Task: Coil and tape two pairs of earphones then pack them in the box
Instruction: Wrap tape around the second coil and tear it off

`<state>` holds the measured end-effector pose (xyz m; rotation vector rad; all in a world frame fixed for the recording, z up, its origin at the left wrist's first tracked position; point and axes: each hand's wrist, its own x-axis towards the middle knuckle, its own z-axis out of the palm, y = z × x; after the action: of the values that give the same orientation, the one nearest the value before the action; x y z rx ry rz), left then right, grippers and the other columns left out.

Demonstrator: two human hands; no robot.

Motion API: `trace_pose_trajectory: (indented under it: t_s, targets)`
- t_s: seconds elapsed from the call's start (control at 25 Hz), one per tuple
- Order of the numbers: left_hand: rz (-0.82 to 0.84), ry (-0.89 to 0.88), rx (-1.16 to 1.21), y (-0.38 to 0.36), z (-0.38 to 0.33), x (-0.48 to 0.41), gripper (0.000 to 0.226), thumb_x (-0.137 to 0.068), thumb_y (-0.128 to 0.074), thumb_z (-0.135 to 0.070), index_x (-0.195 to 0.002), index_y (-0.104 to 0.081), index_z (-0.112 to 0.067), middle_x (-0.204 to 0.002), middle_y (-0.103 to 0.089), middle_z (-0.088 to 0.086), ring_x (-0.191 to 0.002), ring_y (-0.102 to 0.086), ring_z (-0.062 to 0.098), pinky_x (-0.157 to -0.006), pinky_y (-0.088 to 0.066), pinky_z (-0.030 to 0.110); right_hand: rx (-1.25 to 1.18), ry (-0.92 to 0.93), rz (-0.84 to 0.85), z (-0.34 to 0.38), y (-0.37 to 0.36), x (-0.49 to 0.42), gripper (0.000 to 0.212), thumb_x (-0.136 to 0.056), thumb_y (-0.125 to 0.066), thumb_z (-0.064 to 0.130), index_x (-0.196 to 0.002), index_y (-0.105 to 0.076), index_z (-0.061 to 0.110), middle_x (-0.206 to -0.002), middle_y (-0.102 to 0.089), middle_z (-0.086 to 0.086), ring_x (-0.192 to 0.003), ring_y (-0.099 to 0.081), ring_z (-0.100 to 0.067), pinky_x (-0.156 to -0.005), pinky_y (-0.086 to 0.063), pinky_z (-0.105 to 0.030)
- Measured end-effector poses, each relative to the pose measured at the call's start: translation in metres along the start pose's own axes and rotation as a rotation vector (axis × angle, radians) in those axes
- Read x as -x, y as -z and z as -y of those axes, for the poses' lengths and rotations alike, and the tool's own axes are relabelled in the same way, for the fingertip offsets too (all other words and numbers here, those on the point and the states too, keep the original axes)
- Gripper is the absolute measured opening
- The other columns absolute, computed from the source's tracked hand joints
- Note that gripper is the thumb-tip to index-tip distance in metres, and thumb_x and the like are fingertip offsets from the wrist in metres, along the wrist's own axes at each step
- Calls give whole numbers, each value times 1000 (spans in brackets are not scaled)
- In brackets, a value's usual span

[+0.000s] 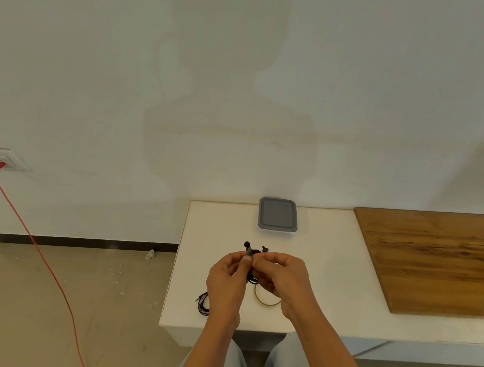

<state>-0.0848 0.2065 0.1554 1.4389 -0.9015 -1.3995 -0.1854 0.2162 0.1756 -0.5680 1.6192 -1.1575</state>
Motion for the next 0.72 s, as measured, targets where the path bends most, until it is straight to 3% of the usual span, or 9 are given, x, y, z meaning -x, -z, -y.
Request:
trace_pose_trajectory:
  t_s: [0.16,0.36,0.56,0.72]
  targets:
    - [12,39,106,1,4,1,10,-92,-61,-11,-97,-69,-13,-91,-75,10,-88,-71,27,-81,-58,39,-34,-33,32,1,0,4,6,-79,-73,6,-82,-74,12,-79,-73,-10,-64,-70,-15,-56,-53,-19]
    - [-57,-42,11,4,1,3,12,-90,-64,-11,-89,-70,-21,-91,-72,4,-87,-70,23,-73,-59,31,65,-41,40,3,-3,-2,13,-78,-74,7,-91,-73,6,-80,-72,-10,-67,-71,-19,-59,-57,-21]
    - [-76,-45,-41,2,-3,3,11,-89,-65,-14,-93,-72,-21,-92,-72,0,-91,-68,21,-84,-57,37,31,-9,-51,-4,-10,-2,10,-78,-74,7,-85,-70,11,-78,-72,-10,-68,-71,-21,-60,-58,-22]
    - [-56,-63,-104,4,-3,2,12,-89,-64,-14,-95,-73,-18,-90,-73,1,-88,-69,18,-84,-57,33,2,5,-87,-11,-11,-4,12,-75,-77,9,-85,-70,11,-81,-73,-13,-68,-72,-22,-63,-59,-25]
